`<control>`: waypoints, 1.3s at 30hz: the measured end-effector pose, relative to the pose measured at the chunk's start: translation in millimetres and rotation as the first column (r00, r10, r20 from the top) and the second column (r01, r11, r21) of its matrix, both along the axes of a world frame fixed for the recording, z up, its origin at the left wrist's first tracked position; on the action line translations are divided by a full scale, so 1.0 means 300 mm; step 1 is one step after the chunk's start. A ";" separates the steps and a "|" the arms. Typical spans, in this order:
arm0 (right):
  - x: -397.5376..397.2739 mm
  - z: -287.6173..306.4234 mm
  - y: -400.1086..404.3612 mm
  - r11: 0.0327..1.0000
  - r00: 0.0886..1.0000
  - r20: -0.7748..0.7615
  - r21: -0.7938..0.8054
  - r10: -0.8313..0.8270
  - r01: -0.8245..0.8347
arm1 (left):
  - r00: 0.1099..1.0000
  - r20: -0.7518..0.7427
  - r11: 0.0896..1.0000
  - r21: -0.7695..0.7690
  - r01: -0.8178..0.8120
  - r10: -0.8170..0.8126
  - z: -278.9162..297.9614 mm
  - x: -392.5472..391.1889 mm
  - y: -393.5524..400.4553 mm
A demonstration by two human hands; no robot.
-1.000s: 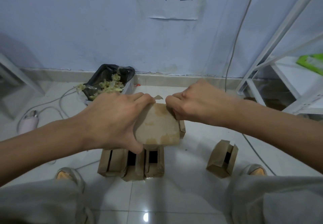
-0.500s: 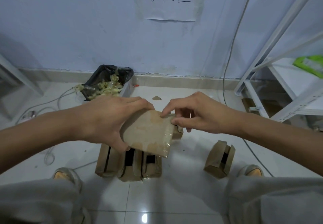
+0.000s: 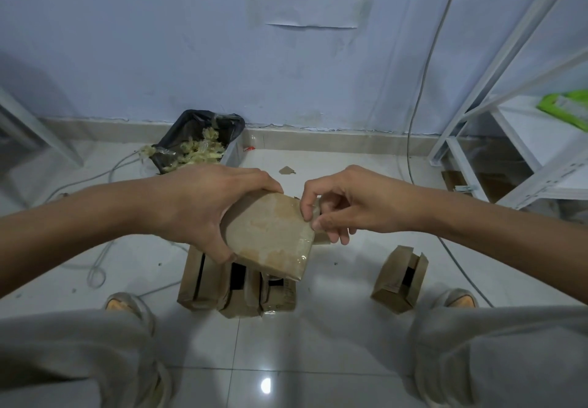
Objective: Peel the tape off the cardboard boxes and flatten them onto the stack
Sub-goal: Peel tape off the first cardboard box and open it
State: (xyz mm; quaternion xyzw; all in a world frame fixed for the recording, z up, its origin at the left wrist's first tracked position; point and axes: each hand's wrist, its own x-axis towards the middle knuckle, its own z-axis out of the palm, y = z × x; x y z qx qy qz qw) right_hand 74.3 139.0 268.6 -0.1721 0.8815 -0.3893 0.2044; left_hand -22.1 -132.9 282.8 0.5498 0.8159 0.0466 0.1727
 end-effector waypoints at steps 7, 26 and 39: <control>-0.006 -0.008 -0.013 0.993 0.985 -0.170 0.115 -0.010 0.030 | 0.995 0.024 0.996 0.009 -0.092 0.092 -0.005 -0.011 -0.017; 0.019 -0.027 -0.032 0.963 0.862 -0.504 0.205 -0.050 0.176 | 0.942 -0.035 0.934 0.147 -0.325 0.334 -0.001 0.013 -0.018; 0.001 -0.050 -0.010 0.957 0.845 -0.532 0.218 -0.047 0.190 | 0.928 -0.095 0.927 0.152 -0.344 0.360 0.003 0.027 -0.009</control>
